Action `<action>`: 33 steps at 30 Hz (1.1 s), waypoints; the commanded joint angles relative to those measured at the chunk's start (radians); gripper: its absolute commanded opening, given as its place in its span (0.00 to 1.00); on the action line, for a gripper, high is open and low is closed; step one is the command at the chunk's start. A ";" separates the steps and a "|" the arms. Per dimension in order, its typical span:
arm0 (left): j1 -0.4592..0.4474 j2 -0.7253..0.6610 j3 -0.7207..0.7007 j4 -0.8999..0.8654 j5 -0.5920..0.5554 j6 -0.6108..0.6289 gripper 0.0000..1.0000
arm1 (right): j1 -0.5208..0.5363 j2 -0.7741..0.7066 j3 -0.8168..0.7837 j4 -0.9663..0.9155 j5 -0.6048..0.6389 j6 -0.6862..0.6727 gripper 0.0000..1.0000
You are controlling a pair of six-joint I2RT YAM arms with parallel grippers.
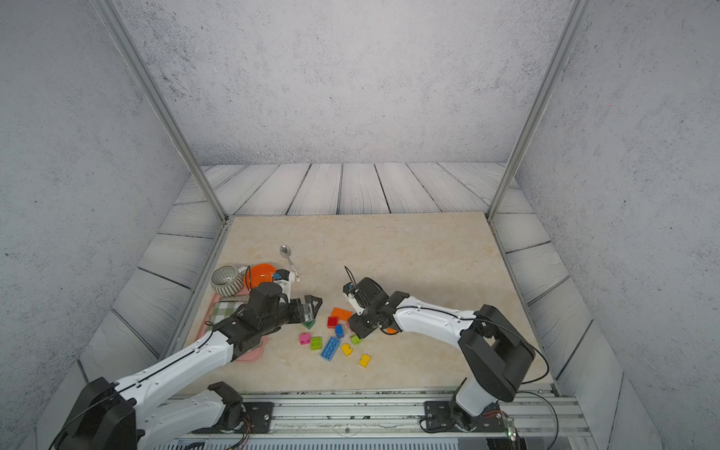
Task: Assemble the letter p with lego
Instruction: Adjust the lego brick at the center of the board.
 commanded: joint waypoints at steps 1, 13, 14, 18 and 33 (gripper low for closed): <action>-0.002 0.016 0.008 0.006 -0.014 0.019 0.99 | 0.018 -0.033 0.023 -0.081 0.043 0.034 0.58; -0.001 0.033 0.010 0.008 -0.005 0.014 0.99 | 0.085 0.001 -0.024 -0.057 0.075 0.140 0.66; -0.002 0.033 0.013 0.008 -0.005 0.013 0.99 | 0.090 0.007 -0.020 -0.054 0.077 0.141 0.67; -0.001 0.030 0.012 0.006 -0.006 0.013 0.99 | 0.106 0.049 -0.001 -0.051 0.094 0.154 0.66; -0.001 0.015 0.006 0.004 -0.011 0.014 0.99 | 0.133 0.110 0.099 -0.208 0.169 0.203 0.32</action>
